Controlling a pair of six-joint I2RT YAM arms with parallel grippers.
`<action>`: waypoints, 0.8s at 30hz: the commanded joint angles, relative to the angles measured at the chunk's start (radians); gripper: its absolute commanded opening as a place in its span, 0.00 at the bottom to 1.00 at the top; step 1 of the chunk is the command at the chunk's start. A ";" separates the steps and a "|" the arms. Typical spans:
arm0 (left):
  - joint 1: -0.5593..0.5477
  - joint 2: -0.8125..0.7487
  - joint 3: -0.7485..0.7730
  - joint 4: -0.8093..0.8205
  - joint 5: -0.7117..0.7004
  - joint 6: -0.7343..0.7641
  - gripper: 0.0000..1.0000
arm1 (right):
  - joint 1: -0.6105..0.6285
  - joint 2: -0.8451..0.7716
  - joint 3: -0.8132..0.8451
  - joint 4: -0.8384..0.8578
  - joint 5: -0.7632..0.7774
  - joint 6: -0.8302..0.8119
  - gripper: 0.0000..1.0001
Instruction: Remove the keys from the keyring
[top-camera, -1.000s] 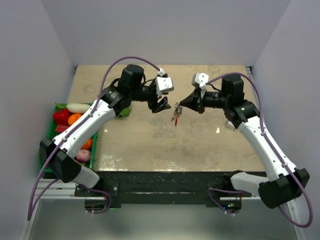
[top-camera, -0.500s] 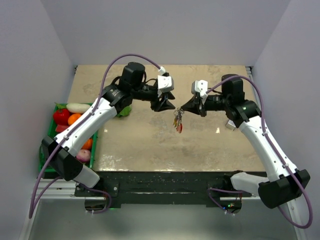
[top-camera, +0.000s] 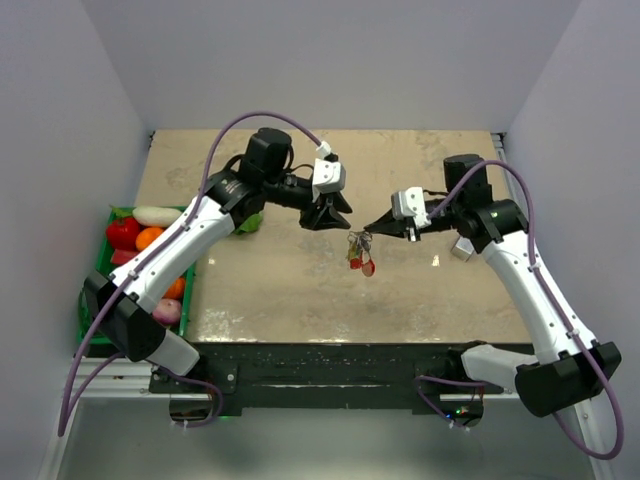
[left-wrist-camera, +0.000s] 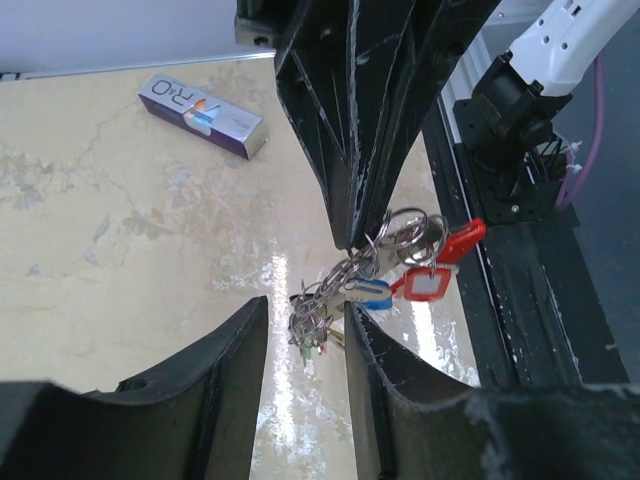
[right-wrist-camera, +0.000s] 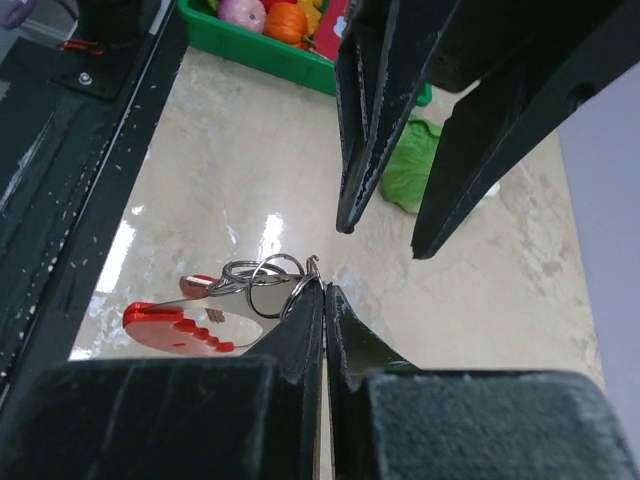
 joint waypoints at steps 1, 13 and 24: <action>0.004 -0.043 -0.017 -0.043 0.049 0.063 0.41 | -0.009 -0.019 0.081 -0.194 -0.121 -0.339 0.00; -0.013 -0.043 -0.041 -0.069 0.106 0.098 0.37 | -0.032 -0.028 0.100 -0.252 -0.178 -0.363 0.00; -0.055 -0.005 -0.034 0.010 0.137 -0.015 0.29 | -0.039 -0.030 0.091 -0.250 -0.190 -0.366 0.00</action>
